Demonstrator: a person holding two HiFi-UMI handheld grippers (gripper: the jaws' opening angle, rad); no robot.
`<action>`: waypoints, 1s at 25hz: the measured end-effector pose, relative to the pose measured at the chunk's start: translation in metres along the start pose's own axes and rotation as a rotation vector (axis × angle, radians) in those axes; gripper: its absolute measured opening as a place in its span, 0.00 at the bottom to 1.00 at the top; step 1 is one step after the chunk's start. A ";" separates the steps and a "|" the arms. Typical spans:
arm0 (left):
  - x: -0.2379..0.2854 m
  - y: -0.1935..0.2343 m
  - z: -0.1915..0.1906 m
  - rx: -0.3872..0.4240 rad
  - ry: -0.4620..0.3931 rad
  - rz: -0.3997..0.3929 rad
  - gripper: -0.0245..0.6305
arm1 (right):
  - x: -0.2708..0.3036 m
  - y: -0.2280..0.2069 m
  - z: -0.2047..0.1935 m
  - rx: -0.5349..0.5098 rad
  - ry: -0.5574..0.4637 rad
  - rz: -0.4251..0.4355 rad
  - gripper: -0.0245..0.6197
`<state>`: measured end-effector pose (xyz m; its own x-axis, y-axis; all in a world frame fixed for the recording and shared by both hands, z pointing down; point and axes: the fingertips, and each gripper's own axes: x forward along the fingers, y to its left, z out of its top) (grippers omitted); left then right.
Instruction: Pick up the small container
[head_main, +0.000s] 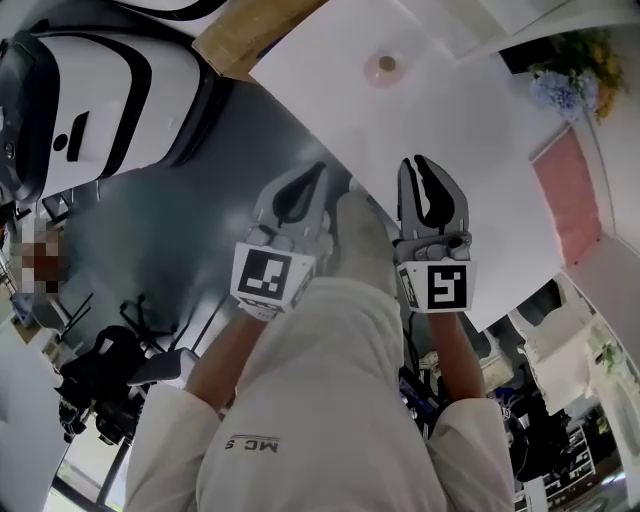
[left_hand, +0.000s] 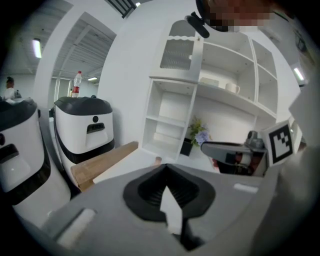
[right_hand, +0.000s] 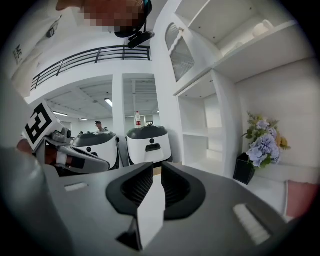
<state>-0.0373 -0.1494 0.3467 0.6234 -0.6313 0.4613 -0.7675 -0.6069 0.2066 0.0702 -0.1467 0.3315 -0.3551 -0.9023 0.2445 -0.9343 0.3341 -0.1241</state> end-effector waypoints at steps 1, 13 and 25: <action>0.004 0.004 -0.004 -0.008 0.011 0.010 0.04 | 0.008 -0.002 -0.004 0.003 0.002 0.007 0.11; 0.072 0.035 -0.020 -0.051 0.024 0.028 0.04 | 0.096 -0.047 -0.043 -0.008 0.004 0.016 0.16; 0.113 0.059 -0.041 -0.091 0.036 0.066 0.04 | 0.152 -0.067 -0.077 -0.054 0.011 0.037 0.21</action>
<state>-0.0179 -0.2370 0.4463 0.5663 -0.6498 0.5070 -0.8183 -0.5168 0.2516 0.0762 -0.2852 0.4507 -0.3892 -0.8863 0.2509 -0.9208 0.3814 -0.0815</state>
